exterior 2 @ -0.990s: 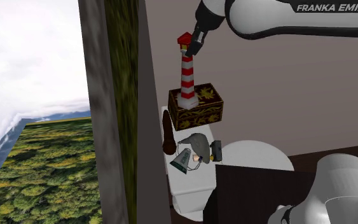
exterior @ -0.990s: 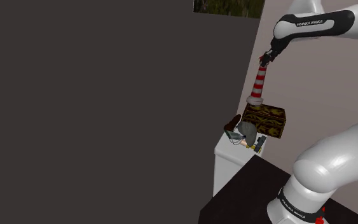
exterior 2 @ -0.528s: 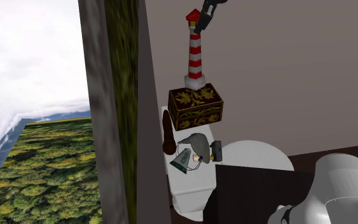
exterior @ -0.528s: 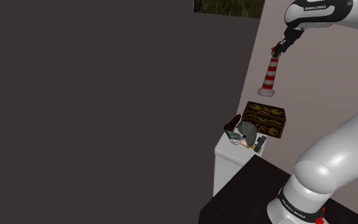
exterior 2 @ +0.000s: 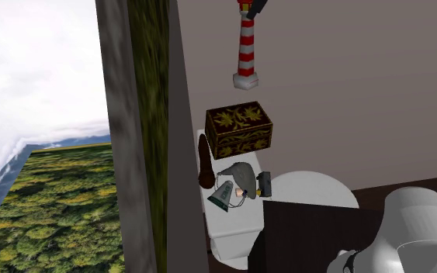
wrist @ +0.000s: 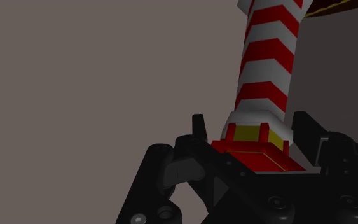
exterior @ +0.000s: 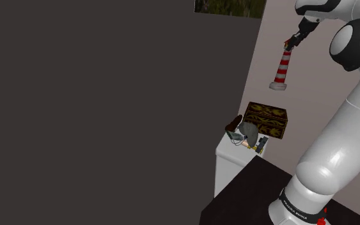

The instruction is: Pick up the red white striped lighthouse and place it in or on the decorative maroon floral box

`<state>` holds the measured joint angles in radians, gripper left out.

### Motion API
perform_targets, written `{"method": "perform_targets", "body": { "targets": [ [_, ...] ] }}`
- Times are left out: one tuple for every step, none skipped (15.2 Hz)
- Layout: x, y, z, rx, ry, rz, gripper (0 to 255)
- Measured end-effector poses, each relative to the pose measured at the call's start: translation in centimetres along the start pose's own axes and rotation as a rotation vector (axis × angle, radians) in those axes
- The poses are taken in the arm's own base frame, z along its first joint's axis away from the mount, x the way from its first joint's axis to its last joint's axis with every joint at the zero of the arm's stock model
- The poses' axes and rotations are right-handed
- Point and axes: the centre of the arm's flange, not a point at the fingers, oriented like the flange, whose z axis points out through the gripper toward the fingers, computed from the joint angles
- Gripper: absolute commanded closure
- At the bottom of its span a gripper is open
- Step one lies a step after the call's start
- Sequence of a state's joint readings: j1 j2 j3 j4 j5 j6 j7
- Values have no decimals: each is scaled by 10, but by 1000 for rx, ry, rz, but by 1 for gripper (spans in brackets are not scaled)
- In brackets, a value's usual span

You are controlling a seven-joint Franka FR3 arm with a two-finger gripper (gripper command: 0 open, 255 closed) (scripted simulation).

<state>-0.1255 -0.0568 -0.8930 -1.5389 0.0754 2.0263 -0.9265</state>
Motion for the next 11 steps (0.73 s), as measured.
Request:
{"method": "perform_targets", "body": {
  "targets": [
    [-1, 0, 3, 0, 0, -1, 255],
    [-4, -1, 7, 0, 1, -1, 255],
    [-5, -2, 11, 0, 1, -1, 255],
    [-7, -3, 16, 0, 1, -1, 255],
    [-9, -5, 20, 0, 1, -1, 255],
    [-11, -7, 25, 0, 1, -1, 255],
    [-14, -9, 30, 0, 1, -2, 255],
    [-16, -10, 34, 0, 1, -2, 255],
    [-17, -12, 39, 0, 1, -1, 255],
    [-20, -13, 42, 0, 1, -2, 255],
    [-23, -15, 47, 0, 1, -2, 255]
  ]
}}
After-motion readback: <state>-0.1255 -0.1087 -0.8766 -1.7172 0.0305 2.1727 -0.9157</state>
